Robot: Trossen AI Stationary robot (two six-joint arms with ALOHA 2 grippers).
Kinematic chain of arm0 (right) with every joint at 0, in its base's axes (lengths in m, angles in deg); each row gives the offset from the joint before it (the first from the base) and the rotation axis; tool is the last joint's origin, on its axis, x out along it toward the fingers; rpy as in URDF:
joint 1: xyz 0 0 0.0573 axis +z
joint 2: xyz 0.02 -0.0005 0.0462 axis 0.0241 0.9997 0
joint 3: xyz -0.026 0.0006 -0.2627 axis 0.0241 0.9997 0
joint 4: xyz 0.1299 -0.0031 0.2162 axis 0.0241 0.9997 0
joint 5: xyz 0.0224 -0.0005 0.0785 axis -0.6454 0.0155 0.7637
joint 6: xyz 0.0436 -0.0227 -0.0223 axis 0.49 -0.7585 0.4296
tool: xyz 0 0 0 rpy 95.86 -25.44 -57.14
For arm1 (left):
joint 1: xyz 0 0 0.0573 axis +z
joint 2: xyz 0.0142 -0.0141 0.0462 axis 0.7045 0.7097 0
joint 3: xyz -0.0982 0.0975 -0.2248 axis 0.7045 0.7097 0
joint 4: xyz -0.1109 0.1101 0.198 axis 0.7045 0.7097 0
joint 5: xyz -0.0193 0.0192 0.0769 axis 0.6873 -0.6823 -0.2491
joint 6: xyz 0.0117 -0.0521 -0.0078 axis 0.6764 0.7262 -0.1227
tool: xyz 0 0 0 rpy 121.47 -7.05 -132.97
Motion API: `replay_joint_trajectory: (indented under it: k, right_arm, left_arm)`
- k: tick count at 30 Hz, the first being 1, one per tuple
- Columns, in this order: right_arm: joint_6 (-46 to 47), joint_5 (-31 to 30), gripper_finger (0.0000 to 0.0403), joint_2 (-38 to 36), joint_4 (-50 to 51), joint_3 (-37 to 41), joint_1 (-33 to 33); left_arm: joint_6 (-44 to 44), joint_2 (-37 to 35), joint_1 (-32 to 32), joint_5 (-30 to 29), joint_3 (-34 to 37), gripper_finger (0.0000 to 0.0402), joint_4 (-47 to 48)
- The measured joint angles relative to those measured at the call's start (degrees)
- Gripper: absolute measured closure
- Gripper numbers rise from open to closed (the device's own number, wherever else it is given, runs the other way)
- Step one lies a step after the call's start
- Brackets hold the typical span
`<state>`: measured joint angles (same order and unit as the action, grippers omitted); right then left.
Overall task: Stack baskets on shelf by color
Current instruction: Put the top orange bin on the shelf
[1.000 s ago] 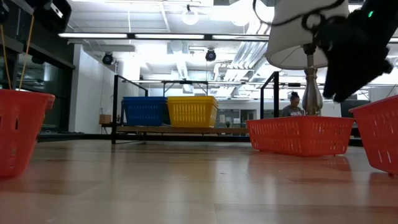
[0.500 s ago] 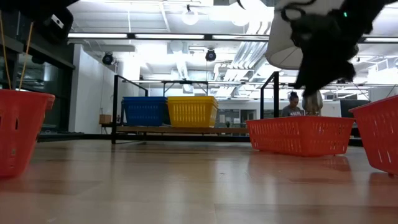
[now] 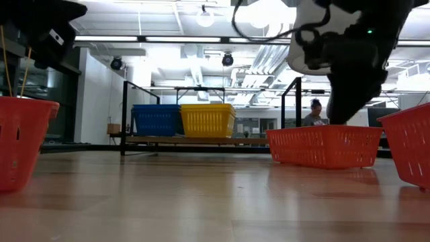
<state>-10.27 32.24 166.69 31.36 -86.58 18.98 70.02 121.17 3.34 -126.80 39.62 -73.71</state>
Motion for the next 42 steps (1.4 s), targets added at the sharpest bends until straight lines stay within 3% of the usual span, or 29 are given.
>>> replay_joint_trajectory:
  k: [13,20,25,30,36,42]
  right_arm:
    - [-4.98,3.43,0.0402,16.40,13.51,-18.58,-0.45]
    - [-6.59,3.96,0.0402,20.95,11.74,-24.83,-0.49]
    - [-11.47,0.84,0.0402,20.96,9.19,-30.12,-0.21]
    - [-16.21,-6.37,0.0402,20.94,18.93,-35.24,-0.20]
    - [-17.76,-8.81,0.0402,20.64,25.07,-30.88,-1.94]
    - [-17.38,-11.96,0.0392,13.83,17.10,-19.40,-2.07]
  left_arm:
    - [0.90,1.07,0.17,-0.11,-0.04,0.0305,-1.26]
    - [0.90,1.07,0.17,-0.08,-0.04,0.0305,-1.65]
    - [0.90,1.07,0.17,-0.06,-0.04,0.0305,-1.65]
    - [0.90,1.07,0.17,-0.04,-0.04,0.0305,-1.61]
    - [0.90,1.07,0.17,0.09,-0.04,0.0305,-1.59]
    - [0.89,1.07,0.17,0.09,-0.04,0.0305,-1.52]
